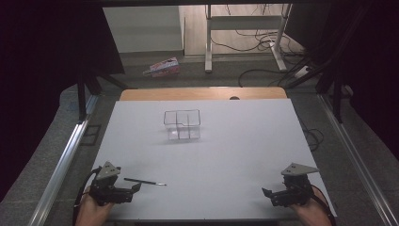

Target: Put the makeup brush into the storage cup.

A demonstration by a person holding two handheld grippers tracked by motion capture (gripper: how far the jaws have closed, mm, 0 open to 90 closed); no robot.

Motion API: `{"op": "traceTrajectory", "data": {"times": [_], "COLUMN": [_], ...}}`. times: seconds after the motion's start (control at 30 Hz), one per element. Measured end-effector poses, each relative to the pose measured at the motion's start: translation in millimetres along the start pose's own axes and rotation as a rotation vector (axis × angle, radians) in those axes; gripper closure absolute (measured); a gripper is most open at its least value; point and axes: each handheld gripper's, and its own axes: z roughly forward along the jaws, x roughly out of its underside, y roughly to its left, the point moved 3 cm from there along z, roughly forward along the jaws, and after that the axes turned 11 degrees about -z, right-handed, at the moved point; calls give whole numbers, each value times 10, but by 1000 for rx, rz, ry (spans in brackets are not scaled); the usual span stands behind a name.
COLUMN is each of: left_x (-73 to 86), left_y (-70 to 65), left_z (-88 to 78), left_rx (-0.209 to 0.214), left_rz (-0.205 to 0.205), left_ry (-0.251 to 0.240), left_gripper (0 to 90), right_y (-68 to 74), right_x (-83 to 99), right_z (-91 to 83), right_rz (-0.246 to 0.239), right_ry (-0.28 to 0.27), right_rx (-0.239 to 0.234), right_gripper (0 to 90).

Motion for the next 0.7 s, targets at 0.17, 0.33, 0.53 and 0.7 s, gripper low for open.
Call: {"op": "traceTrajectory", "data": {"times": [0.17,0.33,0.53,0.7], "left_x": [-15,-46,-99,-112], "left_y": [-22,-19,-4,5], "left_z": [4,16,6,6], "left_rx": [-26,-39,-21,-17], "left_rz": [8,22,25,39], "left_ry": [31,66,80,98], "left_gripper": [21,12,10,9], "right_y": [8,9,-2,1], "right_x": [-2,-2,8,4], "right_z": [6,12,21,19], "right_rz": [-5,-3,5,0], "right_ry": [2,-4,-5,-4], "right_rx": [-6,-15,-18,-12], "right_gripper": [0,0,0,0]}}
